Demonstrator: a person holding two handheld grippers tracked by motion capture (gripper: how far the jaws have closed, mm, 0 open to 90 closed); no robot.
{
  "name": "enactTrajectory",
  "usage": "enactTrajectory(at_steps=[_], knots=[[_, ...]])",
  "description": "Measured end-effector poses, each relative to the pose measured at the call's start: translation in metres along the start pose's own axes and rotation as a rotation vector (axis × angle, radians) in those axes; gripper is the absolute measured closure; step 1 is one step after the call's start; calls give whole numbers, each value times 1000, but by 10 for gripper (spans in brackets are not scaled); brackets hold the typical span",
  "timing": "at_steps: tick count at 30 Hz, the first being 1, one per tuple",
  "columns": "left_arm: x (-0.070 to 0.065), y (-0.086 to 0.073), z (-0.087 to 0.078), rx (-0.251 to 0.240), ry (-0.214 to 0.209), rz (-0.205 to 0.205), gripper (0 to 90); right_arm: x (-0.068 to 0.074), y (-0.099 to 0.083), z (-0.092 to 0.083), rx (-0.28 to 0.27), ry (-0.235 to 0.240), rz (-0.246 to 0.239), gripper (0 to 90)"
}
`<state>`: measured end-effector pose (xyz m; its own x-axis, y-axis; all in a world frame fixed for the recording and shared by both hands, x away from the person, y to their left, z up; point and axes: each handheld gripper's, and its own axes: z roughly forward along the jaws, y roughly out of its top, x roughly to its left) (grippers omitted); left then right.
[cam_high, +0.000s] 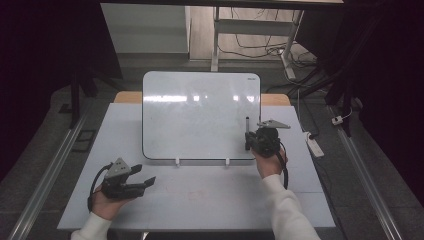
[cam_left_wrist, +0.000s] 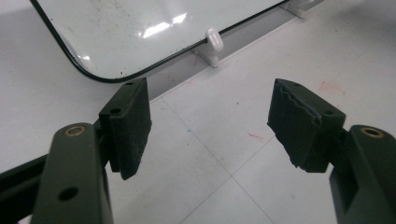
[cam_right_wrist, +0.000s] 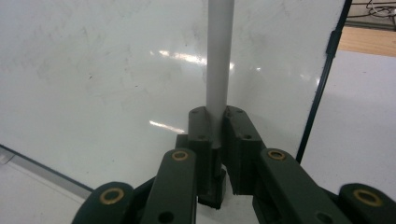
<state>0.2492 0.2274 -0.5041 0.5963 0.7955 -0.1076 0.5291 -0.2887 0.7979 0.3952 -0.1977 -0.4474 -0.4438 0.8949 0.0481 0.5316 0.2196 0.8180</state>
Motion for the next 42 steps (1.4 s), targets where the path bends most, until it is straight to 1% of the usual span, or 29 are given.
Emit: enactTrajectory(at_steps=[3, 8, 10, 12, 14, 18, 19, 23, 25, 26, 28, 31, 33, 35, 37, 38, 40, 42], knots=[[1, -1, 0, 1, 3, -2, 306, 0, 1, 4, 10, -16, -3, 810], [1, -2, -1, 1, 6, -3, 305, -2, 3, 10, 24, -49, 6, 810], [1, -2, -1, 2, 6, -3, 305, -2, 3, 12, 25, -54, 5, 810], [2, -2, -1, 3, 7, -4, 304, -1, 3, 14, 29, -73, -10, 810], [2, -2, -1, 3, 7, -4, 304, 0, 3, 15, 27, -80, -12, 807], [2, -3, -1, 2, 7, -6, 303, 3, 3, 15, 25, -98, -43, 800], [2, -3, -1, 2, 7, -6, 303, 3, 3, 15, 24, -98, -44, 794], [3, -3, -1, 3, 8, -9, 302, 2, 2, 13, 12, -103, -54, 715], [4, -4, -1, 2, 7, -12, 301, 1, 2, 9, -1, -98, -59, 664], [4, -4, -1, 1, 8, -13, 301, 1, 2, 7, -14, -96, -69, 643], [5, -4, -1, 2, 8, -14, 301, 0, 2, 1, -40, -78, -76, 603], [5, -4, -1, -1, 5, -14, 301, -4, -3, -10, -82, -27, -87, 577], [5, -4, 0, -3, 3, -11, 301, -8, -8, -17, -99, 21, -105, 567], [6, -4, 0, -4, -1, -7, 301, -12, -15, -24, -108, 76, -123, 543], [5, -4, 1, -5, -5, -1, 300, -15, -23, -30, -112, 112, -149, 521], [5, -4, 1, -5, -5, 1, 300, -18, -29, -34, -118, 143, -163, 514], [5, -3, 2, -4, -9, 5, 299, -23, -41, -41, -117, 175, -177, 495], [5, -4, 2, -4, -10, 8, 298, -28, -52, -47, -115, 191, -187, 472]])
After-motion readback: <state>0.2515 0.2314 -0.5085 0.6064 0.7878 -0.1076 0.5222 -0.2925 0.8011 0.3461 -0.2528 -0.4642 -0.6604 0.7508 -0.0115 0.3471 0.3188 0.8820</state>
